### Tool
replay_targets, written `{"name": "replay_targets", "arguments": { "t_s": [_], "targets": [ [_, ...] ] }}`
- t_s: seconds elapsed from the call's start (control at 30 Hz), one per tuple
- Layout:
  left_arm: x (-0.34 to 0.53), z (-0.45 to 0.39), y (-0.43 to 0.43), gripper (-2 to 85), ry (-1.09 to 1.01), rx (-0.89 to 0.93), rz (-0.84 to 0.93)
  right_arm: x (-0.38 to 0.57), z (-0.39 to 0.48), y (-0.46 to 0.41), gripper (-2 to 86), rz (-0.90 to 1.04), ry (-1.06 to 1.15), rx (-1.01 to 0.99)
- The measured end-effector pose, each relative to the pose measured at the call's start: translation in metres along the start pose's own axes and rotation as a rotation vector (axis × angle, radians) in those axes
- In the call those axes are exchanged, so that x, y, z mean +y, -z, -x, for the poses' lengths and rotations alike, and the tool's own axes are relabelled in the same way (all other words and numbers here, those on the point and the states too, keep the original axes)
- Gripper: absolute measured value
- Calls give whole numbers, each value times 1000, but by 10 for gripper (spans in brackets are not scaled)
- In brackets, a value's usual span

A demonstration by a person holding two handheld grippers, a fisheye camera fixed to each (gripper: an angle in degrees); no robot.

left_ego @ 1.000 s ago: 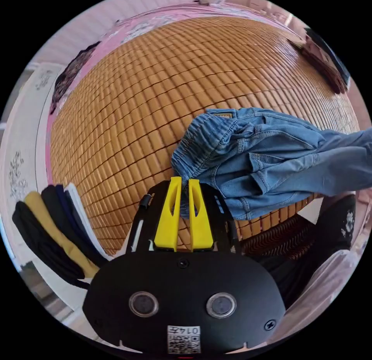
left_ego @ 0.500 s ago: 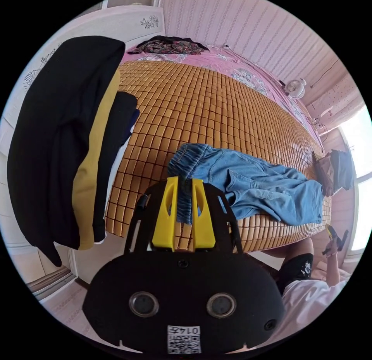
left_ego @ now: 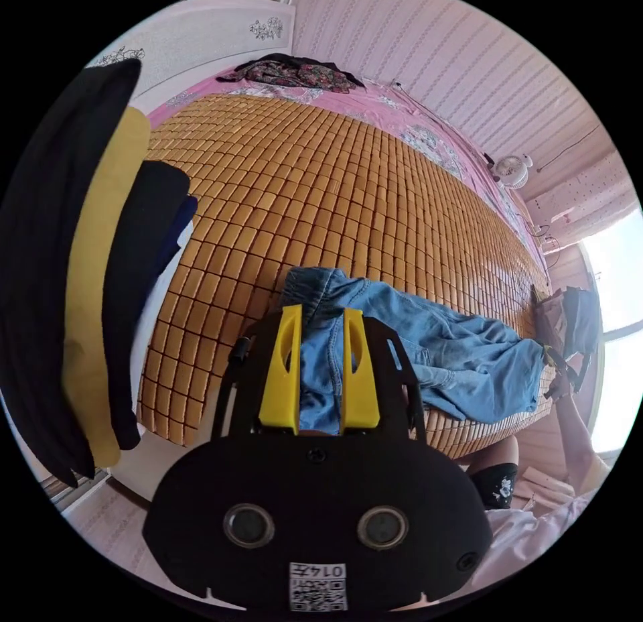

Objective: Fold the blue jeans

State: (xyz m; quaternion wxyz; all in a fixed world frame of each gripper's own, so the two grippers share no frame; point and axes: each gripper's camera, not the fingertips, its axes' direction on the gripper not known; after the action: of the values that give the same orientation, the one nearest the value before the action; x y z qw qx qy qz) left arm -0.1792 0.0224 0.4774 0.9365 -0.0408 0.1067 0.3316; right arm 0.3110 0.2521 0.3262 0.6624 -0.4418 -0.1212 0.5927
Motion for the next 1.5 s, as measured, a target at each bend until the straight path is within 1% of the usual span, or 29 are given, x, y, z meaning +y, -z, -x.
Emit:
{"name": "replay_targets", "arguments": {
  "t_s": [0.07, 0.1, 0.13, 0.17, 0.2, 0.27, 0.3, 0.33, 0.4, 0.47, 0.53, 0.57, 0.63, 0.73, 0.8, 0.87, 0.9, 0.97, 1.03, 1.1, 1.17, 1.23, 1.3, 1.33, 1.4, 1.47, 1.5],
  "targets": [
    [-4, 1, -20, 84, 41, -14, 81, -14, 5, -29, 107, 109, 7, 51],
    [-2, 0, -17, 76, 66, -62, 37, -15, 5, -36, 95, 142, 6, 71],
    [-2, -1, -16, 70, 68, -75, 37, -15, 5, -42, 64, 169, 29, 100],
    [-5, -2, -15, 60, 60, -102, 52, -15, 4, -37, 26, 147, 34, 118],
    [-9, -2, -12, 51, 25, -122, 74, -14, 2, -34, 22, 134, 35, 130],
    [-12, -2, -4, 41, -26, -125, 87, -8, -8, -4, 11, 26, 71, 73],
    [-12, -1, 8, 38, -48, -120, 55, -5, -13, 6, 9, -11, 81, 45],
    [-11, -1, 16, 36, -58, -112, 30, 4, -25, 30, 7, -88, 99, -21],
    [-4, 5, 56, 35, -88, -51, -73, 22, -48, 69, 5, -202, 112, -126],
    [9, 14, 90, 35, -113, 11, -163, 58, -85, 120, 4, -362, 120, -219],
    [30, 27, 121, 35, -132, 56, -234, 92, -112, 149, 5, -450, 148, -294],
    [49, 37, 140, 34, -142, 78, -283, 117, -127, 163, 6, -499, 139, -288],
    [82, 57, 162, 36, -136, 119, -339, 155, -146, 173, 9, -528, 128, -250],
    [141, 96, 173, 45, -41, 177, -356, 212, -175, 163, 22, -450, 64, -260],
    [183, 128, 157, 61, 95, 240, -303, 240, -191, 144, 34, -363, -30, -250],
    [209, 150, 148, 64, 202, 275, -295, 266, -208, 120, 46, -254, -158, -193],
    [223, 161, 146, 64, 265, 281, -301, 270, -211, 116, 48, -238, -186, -185],
    [232, 169, 148, 61, 312, 248, -310, 277, -223, 110, 57, -242, -262, -205],
    [227, 164, 150, 59, 290, 226, -311, 269, -225, 109, 62, -256, -271, -222],
    [199, 144, 146, 59, 204, 212, -284, 254, -219, 111, 62, -266, -233, -185],
    [171, 122, 137, 57, 129, 193, -255, 230, -203, 113, 54, -323, -181, -123],
    [138, 96, 121, 51, 66, 180, -232, 208, -190, 104, 48, -337, -146, -157],
    [93, 60, 90, 33, 2, 184, -204, 183, -172, 84, 47, -291, -116, -218],
    [82, 51, 80, 24, -5, 158, -188, 166, -158, 68, 46, -251, -102, -245],
    [46, 10, 40, -1, -20, -20, -150, 145, -134, 44, 46, -217, -72, -248],
    [26, -19, 6, -7, -59, -83, -119, 122, -105, 13, 47, -186, -46, -212],
    [15, -35, -17, -8, -89, -134, -59, 116, -99, 6, 47, -173, -45, -207]
  ]
}}
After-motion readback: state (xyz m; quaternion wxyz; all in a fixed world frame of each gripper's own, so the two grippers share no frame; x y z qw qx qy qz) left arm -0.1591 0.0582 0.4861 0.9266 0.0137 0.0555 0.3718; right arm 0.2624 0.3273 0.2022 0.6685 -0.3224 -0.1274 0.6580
